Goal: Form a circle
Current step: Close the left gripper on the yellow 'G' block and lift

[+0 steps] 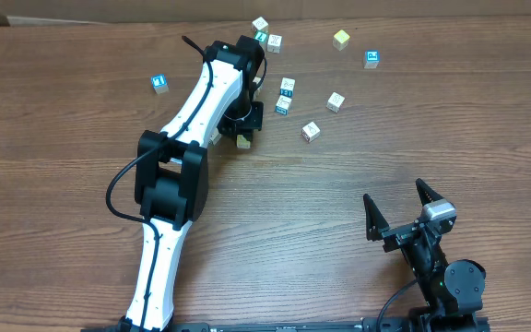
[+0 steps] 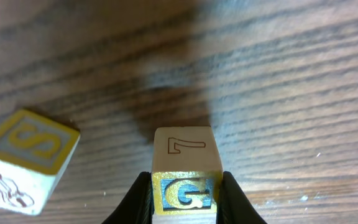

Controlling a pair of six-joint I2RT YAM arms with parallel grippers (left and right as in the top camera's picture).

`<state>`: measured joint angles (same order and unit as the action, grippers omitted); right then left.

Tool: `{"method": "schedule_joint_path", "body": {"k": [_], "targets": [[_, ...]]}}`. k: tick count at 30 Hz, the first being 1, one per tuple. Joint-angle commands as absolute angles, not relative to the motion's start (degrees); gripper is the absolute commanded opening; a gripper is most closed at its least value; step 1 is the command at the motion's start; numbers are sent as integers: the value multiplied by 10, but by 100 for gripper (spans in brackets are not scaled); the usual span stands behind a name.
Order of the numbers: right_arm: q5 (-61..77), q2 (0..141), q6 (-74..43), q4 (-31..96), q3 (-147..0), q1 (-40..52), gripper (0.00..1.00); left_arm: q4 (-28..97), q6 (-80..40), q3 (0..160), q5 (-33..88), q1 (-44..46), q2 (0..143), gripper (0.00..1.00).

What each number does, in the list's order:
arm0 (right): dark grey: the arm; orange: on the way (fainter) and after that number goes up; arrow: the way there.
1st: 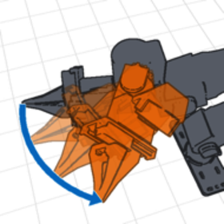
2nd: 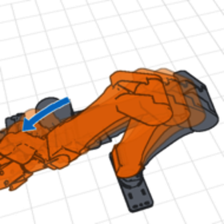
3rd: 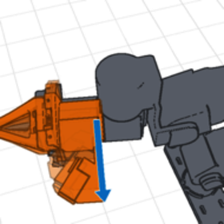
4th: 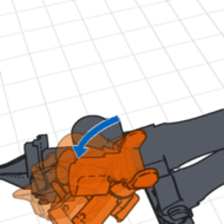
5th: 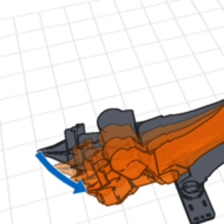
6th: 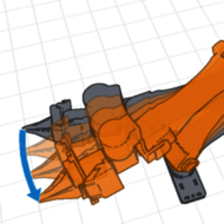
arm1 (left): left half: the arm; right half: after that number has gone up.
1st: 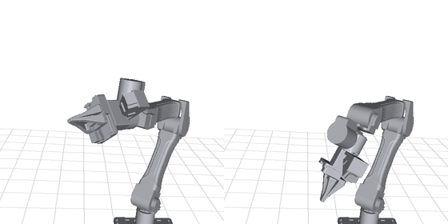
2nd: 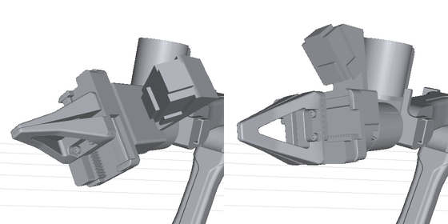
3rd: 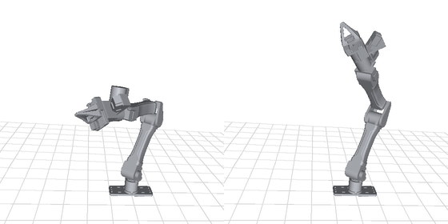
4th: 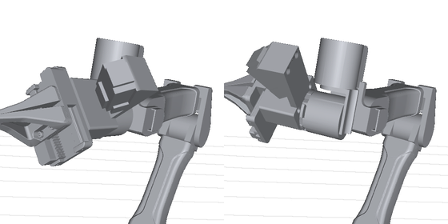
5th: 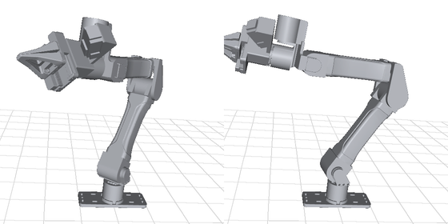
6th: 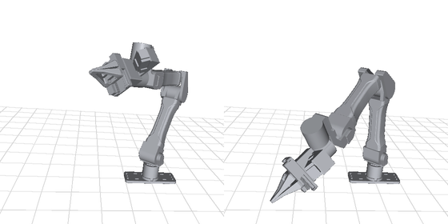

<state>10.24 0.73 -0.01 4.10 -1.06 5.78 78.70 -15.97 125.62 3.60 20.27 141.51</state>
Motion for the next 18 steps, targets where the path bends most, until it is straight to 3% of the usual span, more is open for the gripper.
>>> {"method": "schedule_joint_path", "body": {"k": [1,18], "targets": [[101,2,1,38,-5,61,100,798,-164,1258,32,203,1418,13],[101,2,1,38,-5,61,100,927,-204,1259,45,210,1332,16]]}}
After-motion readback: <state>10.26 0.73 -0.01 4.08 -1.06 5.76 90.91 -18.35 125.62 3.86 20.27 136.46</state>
